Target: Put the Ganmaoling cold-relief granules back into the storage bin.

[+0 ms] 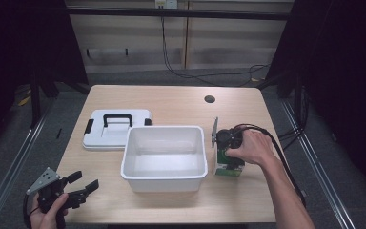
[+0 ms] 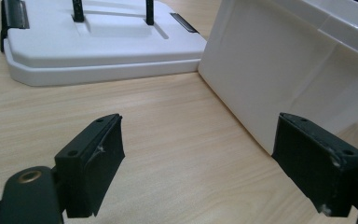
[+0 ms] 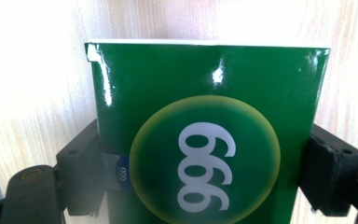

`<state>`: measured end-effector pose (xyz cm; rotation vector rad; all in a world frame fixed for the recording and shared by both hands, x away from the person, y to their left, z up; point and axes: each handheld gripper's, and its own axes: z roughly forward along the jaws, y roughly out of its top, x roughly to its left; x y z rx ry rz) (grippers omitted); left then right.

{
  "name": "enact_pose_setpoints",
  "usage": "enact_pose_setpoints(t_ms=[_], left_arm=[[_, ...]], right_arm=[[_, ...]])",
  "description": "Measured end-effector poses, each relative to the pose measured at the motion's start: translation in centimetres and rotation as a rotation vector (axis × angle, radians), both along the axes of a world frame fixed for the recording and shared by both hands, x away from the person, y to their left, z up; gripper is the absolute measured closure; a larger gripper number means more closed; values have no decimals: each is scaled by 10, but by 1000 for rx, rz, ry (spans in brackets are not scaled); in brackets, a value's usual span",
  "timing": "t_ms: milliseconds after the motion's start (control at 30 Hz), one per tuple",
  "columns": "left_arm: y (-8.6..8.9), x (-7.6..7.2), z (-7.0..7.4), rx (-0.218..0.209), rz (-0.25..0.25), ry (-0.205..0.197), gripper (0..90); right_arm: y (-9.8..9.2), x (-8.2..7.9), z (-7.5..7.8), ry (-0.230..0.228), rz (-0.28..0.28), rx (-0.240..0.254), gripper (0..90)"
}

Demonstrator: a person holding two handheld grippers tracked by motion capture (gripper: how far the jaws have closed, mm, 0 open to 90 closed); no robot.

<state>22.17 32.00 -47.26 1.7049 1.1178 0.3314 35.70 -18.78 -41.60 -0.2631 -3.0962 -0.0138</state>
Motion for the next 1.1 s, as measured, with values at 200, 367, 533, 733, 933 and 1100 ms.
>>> enact_pose_setpoints(t_ms=[200, 367, 533, 733, 933, 1100], left_arm=[[0, 0, 0, -3, 0, -2, 159], [0, 0, 0, -4, 0, -2, 159], [0, 0, 0, -3, 0, -2, 159], [0, 0, 0, -3, 0, -2, 159], [0, 0, 0, -3, 1, -1, 159], [0, 0, 0, 0, -1, -4, 159]], right_arm=[[1, -1, 13, -15, 1, 14, 158], [3, -2, 22, -29, -1, 17, 158], [5, -1, 29, -30, 9, 10, 158], [8, -1, 37, -23, 5, 10, 158], [9, -2, 46, -26, 11, 5, 159], [10, -5, 56, -42, 2, 7, 159]])
